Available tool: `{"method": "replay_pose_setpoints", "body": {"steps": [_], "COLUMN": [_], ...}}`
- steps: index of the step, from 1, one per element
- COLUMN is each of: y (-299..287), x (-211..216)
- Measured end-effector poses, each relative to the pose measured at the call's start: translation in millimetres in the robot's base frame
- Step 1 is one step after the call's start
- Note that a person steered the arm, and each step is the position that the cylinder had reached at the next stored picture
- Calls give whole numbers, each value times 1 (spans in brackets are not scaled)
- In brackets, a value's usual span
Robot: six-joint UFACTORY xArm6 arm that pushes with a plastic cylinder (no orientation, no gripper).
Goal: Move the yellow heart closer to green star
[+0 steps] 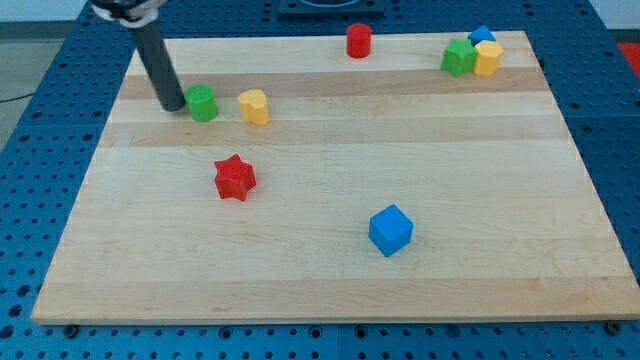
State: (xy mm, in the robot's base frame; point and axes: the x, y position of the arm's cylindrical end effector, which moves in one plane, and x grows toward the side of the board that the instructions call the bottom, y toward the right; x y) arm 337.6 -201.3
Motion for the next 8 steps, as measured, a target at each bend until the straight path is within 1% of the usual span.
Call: {"method": "replay_pose_setpoints", "body": {"steps": [1, 3, 4, 5, 7, 8], "y": [45, 145, 199, 242, 332, 335], "x": [11, 10, -9, -18, -65, -62]}}
